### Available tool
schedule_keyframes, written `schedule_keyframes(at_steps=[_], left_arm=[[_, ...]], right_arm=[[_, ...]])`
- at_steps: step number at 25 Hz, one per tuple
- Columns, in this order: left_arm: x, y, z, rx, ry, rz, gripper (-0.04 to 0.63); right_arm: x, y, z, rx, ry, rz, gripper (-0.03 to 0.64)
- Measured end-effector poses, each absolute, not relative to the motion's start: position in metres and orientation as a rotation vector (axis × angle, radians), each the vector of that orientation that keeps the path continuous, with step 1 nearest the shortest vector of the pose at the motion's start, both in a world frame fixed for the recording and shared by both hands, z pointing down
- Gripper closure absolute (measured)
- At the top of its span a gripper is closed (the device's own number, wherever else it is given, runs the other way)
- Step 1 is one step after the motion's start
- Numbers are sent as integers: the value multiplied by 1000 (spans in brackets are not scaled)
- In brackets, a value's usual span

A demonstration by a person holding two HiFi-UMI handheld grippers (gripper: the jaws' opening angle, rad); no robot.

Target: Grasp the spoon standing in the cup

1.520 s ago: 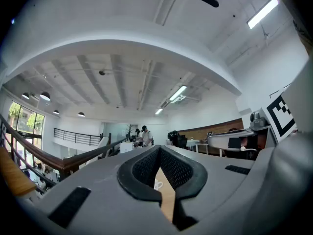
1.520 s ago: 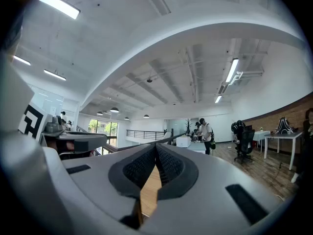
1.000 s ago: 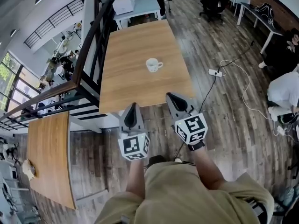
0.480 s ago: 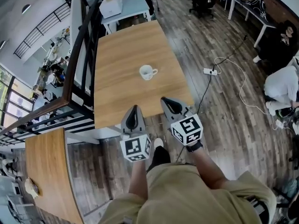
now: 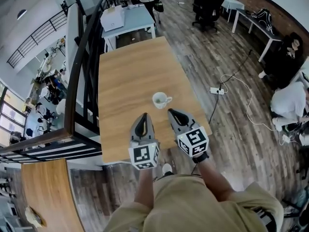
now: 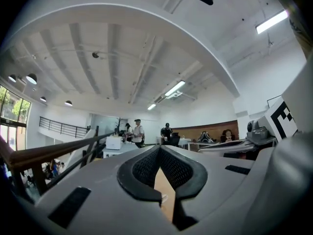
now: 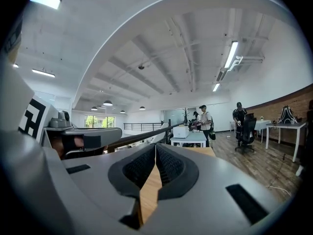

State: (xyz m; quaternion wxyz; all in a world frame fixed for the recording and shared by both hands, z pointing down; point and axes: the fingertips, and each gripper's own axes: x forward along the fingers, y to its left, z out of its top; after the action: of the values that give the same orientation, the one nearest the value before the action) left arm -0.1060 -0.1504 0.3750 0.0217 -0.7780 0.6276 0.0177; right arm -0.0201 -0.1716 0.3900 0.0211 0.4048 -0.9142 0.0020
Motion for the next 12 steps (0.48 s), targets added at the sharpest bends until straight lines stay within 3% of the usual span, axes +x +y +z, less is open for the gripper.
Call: schedule_keyframes(at_steps=[12], left_arm=[[-146, -227, 449, -2580, 1909, 53, 594]], right_arm=[[-42, -238, 490, 1396, -2613, 221, 601]])
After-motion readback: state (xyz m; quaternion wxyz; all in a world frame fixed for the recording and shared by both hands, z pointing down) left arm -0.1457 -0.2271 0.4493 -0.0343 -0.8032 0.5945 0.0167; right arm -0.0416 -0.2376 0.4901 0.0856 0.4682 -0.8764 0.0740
